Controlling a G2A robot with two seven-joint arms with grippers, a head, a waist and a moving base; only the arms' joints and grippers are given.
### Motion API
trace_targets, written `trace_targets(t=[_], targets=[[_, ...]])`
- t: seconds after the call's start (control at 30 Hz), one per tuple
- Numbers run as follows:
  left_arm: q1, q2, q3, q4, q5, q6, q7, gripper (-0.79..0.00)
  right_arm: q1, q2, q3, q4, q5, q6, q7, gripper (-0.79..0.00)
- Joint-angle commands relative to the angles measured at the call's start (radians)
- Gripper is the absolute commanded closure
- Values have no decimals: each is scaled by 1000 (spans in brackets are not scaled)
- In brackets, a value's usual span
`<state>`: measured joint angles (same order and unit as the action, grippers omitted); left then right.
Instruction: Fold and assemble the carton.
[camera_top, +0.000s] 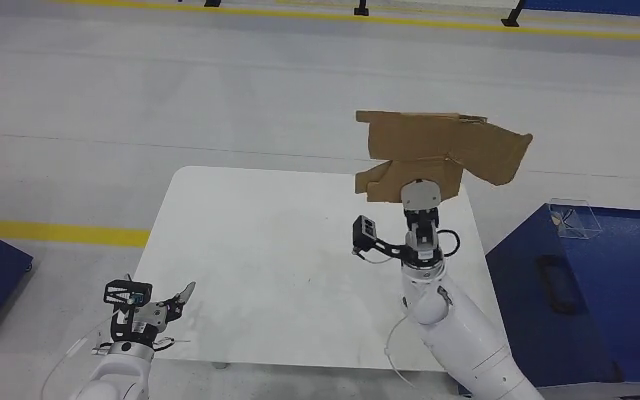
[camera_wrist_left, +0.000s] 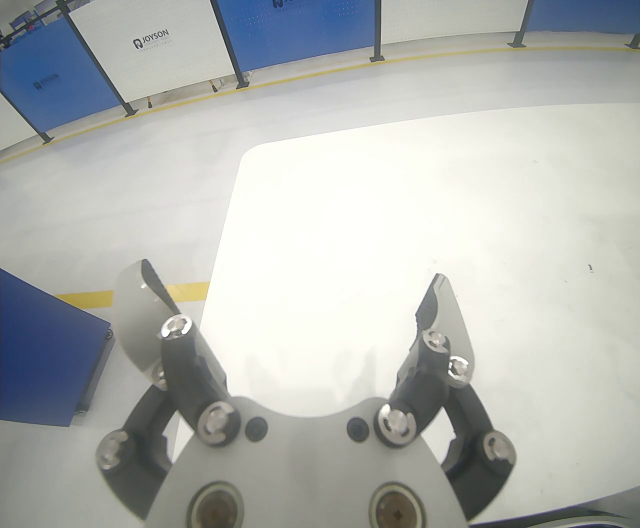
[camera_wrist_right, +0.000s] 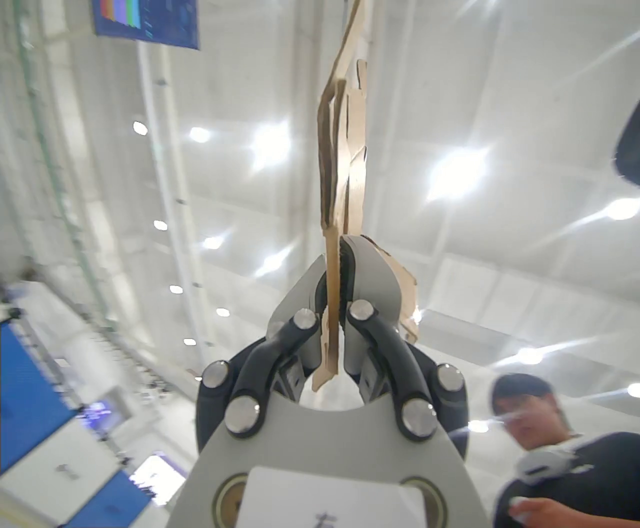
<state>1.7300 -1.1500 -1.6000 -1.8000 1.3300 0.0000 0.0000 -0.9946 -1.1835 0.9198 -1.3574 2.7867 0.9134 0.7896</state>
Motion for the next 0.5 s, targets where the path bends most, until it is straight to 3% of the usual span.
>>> trace_targets(t=[0.0, 0.07, 0.2, 0.3, 0.47], targets=[[0, 0, 0, 0, 0, 0, 0, -785, 11, -8, -33, 11, 207, -19, -116, 0], [0, 0, 0, 0, 0, 0, 0, -785, 13, -13, -51, 9, 285, -26, -205, 0], [0, 0, 0, 0, 0, 0, 0, -785, 3, -17, -28, -6, 264, 1, -274, 0], [0, 0, 0, 0, 0, 0, 0, -785, 8, -13, 46, -17, 81, 26, -257, 0], [0, 0, 0, 0, 0, 0, 0, -785, 5, -12, 210, -80, -338, -53, -51, 0]])
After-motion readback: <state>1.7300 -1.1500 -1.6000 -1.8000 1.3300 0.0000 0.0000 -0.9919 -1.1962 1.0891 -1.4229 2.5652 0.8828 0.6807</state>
